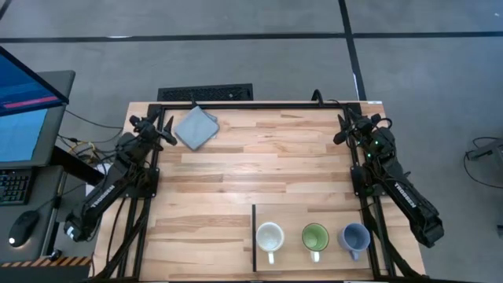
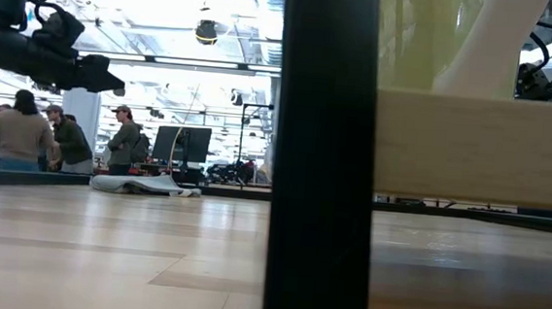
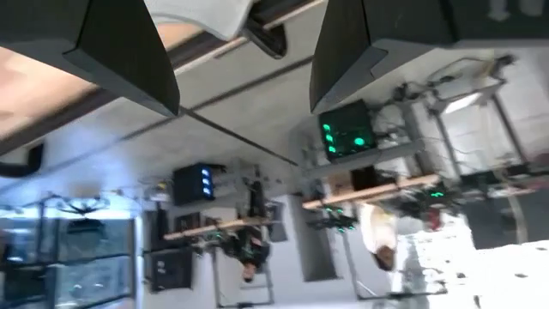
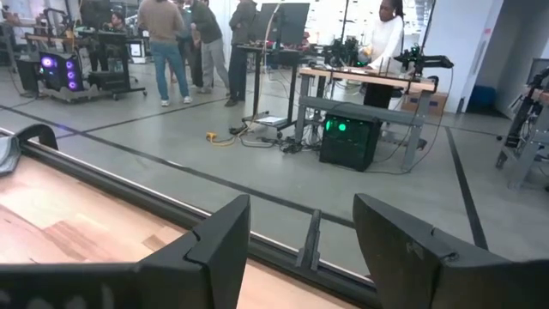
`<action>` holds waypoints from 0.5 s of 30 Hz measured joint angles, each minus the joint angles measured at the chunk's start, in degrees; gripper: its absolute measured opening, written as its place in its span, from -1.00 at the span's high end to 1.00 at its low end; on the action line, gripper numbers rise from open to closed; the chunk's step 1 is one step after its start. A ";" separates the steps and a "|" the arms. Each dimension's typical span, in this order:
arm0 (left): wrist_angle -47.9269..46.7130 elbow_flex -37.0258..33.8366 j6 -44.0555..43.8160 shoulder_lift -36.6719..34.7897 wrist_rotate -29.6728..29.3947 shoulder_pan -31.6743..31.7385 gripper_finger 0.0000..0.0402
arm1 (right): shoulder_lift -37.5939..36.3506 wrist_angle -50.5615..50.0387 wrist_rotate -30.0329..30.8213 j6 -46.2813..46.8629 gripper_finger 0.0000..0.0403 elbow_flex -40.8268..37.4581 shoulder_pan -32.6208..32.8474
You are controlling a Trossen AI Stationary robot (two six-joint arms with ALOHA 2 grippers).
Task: Stack small to large cups/mugs on shelf
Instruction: Return to Home Position
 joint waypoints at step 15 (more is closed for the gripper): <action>-1.21 0.10 -0.77 -0.01 -1.00 0.00 -0.26 | 0.00 -0.01 0.01 -0.04 -0.14 0.00 0.04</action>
